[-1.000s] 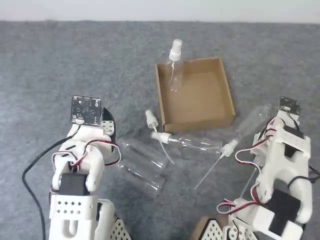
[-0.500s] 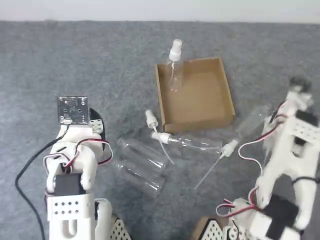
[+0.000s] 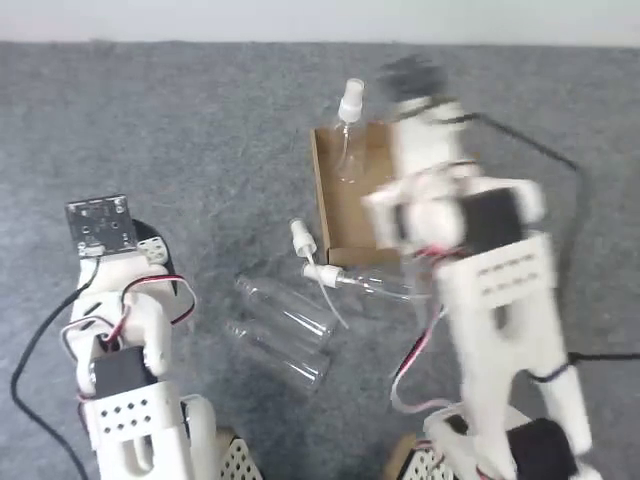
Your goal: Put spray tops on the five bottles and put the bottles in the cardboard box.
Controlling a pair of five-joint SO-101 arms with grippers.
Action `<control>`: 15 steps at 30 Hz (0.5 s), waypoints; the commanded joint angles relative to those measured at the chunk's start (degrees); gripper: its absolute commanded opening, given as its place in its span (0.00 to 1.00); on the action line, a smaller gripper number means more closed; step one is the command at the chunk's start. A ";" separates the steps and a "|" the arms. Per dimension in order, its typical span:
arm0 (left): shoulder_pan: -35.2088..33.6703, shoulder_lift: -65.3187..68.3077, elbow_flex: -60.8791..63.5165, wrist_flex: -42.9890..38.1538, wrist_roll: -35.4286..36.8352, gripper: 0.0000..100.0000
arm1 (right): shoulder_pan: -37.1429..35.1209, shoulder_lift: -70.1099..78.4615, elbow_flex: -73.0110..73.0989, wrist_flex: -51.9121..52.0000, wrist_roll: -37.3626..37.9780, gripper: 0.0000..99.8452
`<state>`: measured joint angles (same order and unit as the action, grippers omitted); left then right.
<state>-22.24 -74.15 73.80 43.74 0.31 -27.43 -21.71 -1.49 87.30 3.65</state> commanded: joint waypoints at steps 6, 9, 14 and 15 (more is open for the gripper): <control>-1.05 -0.70 -2.15 -1.49 -0.09 0.01 | -11.38 20.44 -15.03 -14.29 -5.19 0.01; -0.88 -0.70 -2.07 -1.49 0.00 0.01 | -11.91 28.79 -22.07 -16.57 -8.88 0.01; -0.79 -0.70 -1.89 -1.41 0.00 0.01 | -12.18 41.63 -30.68 -23.43 -15.82 0.01; -0.79 -0.79 -1.63 -1.41 0.00 0.01 | -12.26 44.00 -31.82 -25.01 -17.05 0.01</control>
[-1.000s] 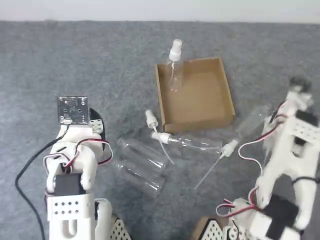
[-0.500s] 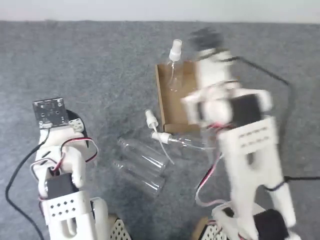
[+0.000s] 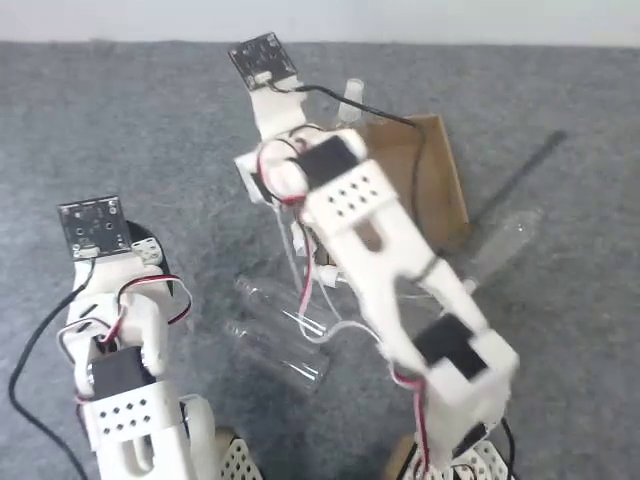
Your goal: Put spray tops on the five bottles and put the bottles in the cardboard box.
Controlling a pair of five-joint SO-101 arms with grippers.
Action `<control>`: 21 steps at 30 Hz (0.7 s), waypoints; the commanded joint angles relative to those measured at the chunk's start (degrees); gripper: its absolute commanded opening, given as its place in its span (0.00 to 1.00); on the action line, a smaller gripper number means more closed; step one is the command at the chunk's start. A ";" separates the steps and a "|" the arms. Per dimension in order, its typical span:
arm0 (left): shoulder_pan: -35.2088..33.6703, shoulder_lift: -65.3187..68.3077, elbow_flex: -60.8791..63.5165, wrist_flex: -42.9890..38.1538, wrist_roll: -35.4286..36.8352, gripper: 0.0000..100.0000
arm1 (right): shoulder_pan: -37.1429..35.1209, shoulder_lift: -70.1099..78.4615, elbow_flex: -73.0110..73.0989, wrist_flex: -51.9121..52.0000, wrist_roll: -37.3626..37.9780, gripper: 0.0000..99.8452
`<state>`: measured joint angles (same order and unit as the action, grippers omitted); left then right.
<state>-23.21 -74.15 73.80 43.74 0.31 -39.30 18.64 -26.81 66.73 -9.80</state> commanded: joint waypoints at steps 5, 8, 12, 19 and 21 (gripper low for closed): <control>3.69 -0.79 -0.48 -1.41 0.00 0.01 | -0.48 12.18 -8.62 -11.56 -8.88 0.01; 5.10 -0.79 0.04 -1.41 0.00 0.01 | -0.31 15.87 -8.70 -14.81 -10.37 0.01; 4.92 -0.97 0.04 -1.41 0.00 0.01 | -0.40 18.42 -8.70 -15.52 -10.29 0.01; 4.84 -1.05 0.04 -1.41 0.00 0.01 | -0.57 19.21 -8.00 -14.37 -10.55 0.21; 4.75 -1.05 0.04 -1.41 0.00 0.01 | -1.10 19.12 -7.91 -12.97 -10.55 0.26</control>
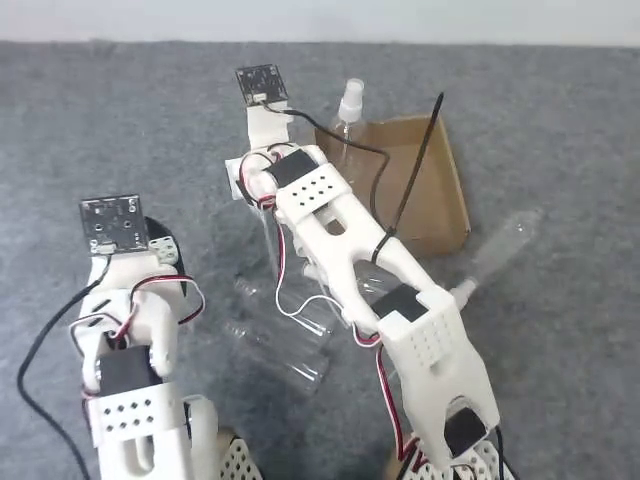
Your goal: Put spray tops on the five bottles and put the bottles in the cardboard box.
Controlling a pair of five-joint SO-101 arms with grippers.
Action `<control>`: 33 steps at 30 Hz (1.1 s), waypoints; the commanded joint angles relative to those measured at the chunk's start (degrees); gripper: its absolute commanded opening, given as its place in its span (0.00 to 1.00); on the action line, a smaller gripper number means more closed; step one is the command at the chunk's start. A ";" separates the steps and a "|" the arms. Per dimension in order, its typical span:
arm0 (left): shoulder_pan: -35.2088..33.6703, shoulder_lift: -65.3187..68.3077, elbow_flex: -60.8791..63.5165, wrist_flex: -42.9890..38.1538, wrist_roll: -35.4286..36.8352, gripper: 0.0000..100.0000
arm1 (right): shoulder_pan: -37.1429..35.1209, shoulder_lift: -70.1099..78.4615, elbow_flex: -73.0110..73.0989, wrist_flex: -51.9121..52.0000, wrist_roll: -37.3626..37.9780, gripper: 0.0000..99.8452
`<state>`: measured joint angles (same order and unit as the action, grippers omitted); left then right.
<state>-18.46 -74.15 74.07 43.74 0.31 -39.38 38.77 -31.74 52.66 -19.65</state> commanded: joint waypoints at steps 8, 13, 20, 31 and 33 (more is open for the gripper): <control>0.00 -0.70 -0.57 -1.41 0.00 0.01 | -0.31 -3.03 -4.22 5.23 -0.35 0.29; 0.00 0.09 -2.77 0.09 0.09 0.01 | 1.71 -9.71 -9.58 20.97 1.23 0.29; 1.49 20.40 -18.77 6.24 1.23 0.01 | 8.40 -17.89 -12.48 38.37 14.77 0.29; 9.85 53.98 -47.52 14.95 3.43 0.15 | 30.64 -29.05 -9.32 50.07 29.19 0.29; 11.43 59.43 -51.38 16.53 6.68 0.15 | 36.26 -29.14 -7.47 50.07 31.56 0.29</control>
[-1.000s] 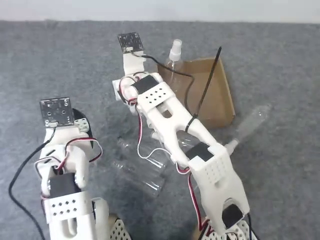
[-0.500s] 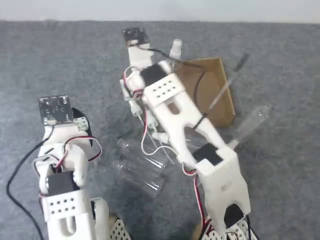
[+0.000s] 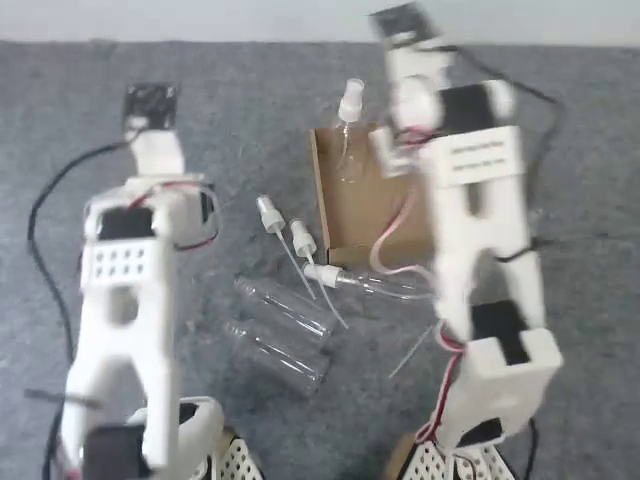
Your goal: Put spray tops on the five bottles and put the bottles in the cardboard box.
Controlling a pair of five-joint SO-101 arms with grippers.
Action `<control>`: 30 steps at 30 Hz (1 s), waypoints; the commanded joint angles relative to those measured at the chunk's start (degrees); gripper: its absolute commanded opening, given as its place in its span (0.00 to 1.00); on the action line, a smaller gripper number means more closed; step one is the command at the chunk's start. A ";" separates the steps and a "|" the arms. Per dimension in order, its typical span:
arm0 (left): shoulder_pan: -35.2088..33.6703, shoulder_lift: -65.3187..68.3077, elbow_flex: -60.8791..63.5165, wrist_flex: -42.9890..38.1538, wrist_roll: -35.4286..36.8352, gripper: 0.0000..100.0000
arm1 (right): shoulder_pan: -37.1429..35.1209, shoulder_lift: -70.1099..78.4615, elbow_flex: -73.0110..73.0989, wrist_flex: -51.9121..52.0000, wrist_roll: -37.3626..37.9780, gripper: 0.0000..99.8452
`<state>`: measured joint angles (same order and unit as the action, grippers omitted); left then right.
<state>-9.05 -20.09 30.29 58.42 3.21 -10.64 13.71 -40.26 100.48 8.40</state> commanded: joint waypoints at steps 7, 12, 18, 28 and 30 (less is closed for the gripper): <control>8.00 22.07 -17.10 2.64 10.90 0.16 | 25.01 0.92 3.87 0.04 8.18 0.30; 11.16 30.51 -24.48 2.64 13.27 0.16 | 27.03 9.36 3.87 -1.80 4.13 0.38; 10.29 38.15 -29.49 2.64 17.23 0.16 | 24.48 16.04 3.78 -4.62 -5.01 0.39; 9.93 41.32 -31.08 2.64 17.14 0.16 | 20.26 21.85 3.78 -5.58 -12.40 0.39; 10.02 41.32 -30.37 2.99 17.14 0.16 | 20.18 22.73 3.78 -5.58 -13.45 0.39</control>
<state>0.88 22.20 1.98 60.88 20.00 10.37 37.01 -35.87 95.74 -3.12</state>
